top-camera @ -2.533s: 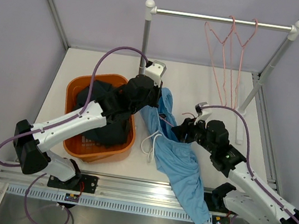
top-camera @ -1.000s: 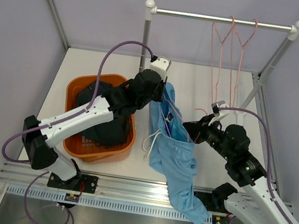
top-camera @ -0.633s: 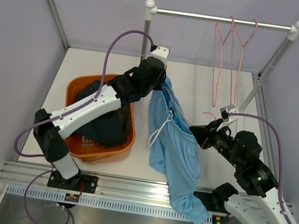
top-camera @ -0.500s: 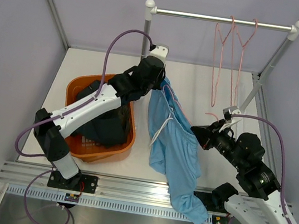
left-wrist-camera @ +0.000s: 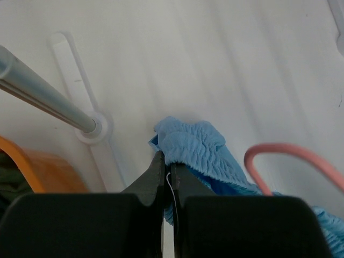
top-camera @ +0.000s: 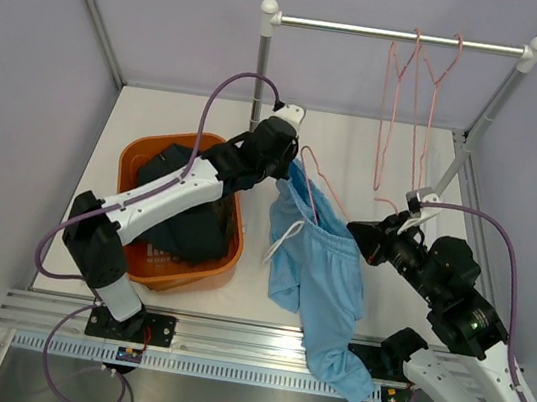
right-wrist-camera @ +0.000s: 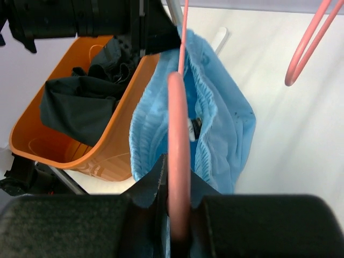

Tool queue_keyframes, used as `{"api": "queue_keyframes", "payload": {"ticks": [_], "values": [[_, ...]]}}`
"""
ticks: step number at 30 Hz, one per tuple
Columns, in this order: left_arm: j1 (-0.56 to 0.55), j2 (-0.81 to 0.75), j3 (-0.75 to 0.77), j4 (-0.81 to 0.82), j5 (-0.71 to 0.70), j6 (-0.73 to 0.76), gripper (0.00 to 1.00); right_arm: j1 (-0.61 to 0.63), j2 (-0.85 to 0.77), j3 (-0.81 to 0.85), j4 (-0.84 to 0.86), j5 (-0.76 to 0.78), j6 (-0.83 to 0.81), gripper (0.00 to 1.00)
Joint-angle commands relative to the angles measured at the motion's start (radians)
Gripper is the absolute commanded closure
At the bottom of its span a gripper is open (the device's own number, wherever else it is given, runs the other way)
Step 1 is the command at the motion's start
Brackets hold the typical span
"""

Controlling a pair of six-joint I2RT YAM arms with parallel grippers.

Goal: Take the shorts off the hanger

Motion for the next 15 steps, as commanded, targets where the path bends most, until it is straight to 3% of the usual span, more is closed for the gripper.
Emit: {"api": "queue_keyframes", "payload": {"ticks": [1,9,15], "values": [[-0.032,-0.084,-0.034,0.072,0.042,0.01,1.0,0.006,0.015,0.066,0.089,0.05,0.004,1.0],[-0.207,-0.266,-0.153,0.131,0.044,0.095,1.0,0.006,0.145,0.175,0.136,0.175,0.017,1.0],[-0.282,-0.389,-0.126,0.083,0.014,0.175,1.0,0.005,0.283,0.33,0.108,0.33,0.04,1.0]]}}
